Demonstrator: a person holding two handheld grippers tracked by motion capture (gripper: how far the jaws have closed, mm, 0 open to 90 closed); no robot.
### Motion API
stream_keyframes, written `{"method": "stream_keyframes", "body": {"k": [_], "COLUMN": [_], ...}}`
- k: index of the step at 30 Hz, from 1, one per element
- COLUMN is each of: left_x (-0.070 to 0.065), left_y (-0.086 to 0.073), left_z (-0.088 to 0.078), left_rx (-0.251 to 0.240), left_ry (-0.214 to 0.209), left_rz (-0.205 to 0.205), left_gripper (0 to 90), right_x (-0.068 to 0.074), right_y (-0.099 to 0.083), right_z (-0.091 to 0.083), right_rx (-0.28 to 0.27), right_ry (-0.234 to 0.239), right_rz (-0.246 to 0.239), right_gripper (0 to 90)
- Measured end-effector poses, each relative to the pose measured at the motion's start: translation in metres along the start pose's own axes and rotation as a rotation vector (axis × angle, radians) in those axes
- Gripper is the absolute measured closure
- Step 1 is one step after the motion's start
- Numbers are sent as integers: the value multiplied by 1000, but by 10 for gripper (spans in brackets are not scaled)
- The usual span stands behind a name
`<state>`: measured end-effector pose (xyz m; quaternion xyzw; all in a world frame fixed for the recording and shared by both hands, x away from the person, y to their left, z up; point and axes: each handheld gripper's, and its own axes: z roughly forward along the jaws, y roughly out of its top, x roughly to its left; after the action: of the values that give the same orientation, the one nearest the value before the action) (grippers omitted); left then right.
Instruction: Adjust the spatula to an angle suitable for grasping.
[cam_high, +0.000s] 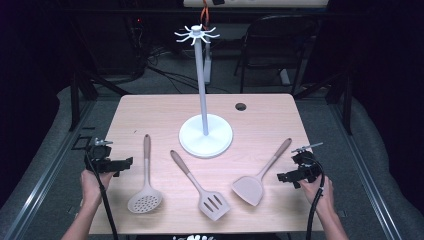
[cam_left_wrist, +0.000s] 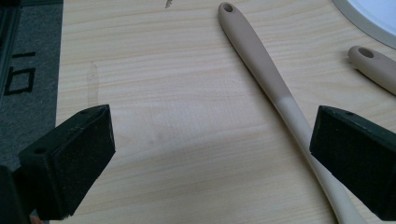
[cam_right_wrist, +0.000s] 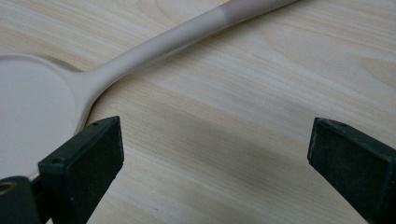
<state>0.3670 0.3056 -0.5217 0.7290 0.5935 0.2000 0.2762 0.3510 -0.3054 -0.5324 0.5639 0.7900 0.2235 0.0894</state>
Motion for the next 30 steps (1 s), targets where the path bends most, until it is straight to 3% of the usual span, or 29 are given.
{"method": "stream_keyframes", "body": {"k": [22, 30], "left_x": [-5, -3], "left_y": [-10, -13], "left_z": [-9, -13], "left_rx": [-1, -12], "left_ry": [30, 28], "left_rz": [31, 26], "left_gripper": [0, 0], "right_x": [22, 35], "right_y": [22, 31], "right_z": [9, 16], "right_rx": [7, 0], "right_ry": [25, 23], "right_rz": [-35, 6], "right_gripper": [104, 149]}}
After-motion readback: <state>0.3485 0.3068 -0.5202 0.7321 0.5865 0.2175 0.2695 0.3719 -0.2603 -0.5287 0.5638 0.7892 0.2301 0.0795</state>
